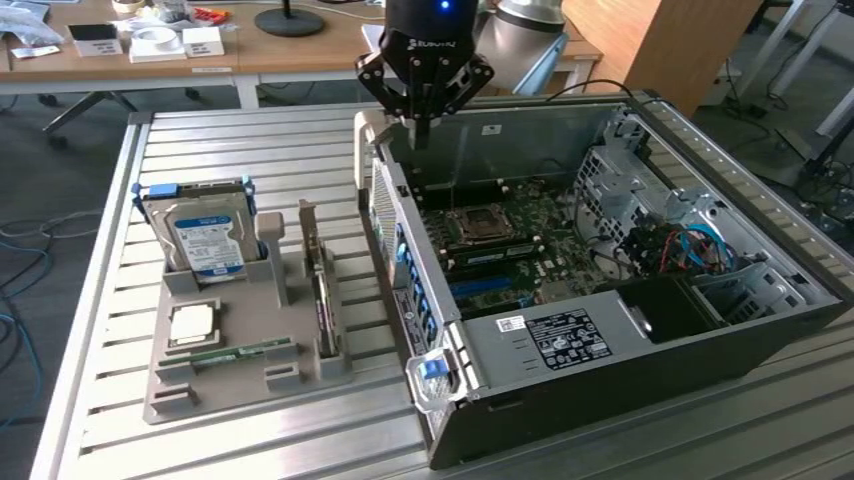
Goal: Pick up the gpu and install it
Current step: 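Reach for the gpu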
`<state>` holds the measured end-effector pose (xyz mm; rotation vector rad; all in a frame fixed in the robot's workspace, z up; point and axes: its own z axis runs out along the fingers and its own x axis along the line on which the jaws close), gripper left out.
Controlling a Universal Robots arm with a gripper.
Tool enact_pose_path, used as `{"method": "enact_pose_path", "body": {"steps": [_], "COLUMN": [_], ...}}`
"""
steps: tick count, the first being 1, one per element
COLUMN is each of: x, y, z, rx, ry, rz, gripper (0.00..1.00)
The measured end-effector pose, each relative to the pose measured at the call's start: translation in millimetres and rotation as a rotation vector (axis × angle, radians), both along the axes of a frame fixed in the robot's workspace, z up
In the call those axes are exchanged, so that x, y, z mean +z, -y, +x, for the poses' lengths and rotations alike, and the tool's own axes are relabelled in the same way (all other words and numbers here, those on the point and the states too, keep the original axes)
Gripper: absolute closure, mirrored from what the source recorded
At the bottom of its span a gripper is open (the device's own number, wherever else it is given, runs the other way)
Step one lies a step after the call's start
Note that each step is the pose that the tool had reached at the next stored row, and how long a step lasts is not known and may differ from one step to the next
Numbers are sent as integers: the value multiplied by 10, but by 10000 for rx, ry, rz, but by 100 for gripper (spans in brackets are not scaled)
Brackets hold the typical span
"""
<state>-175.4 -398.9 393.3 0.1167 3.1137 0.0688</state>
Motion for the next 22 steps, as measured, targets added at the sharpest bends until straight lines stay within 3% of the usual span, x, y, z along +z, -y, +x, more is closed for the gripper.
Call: {"method": "enact_pose_path", "body": {"steps": [22], "x": [0], "y": [0], "z": [-225], "rx": [0], "ry": [1], "rz": [0], "gripper": [89]}}
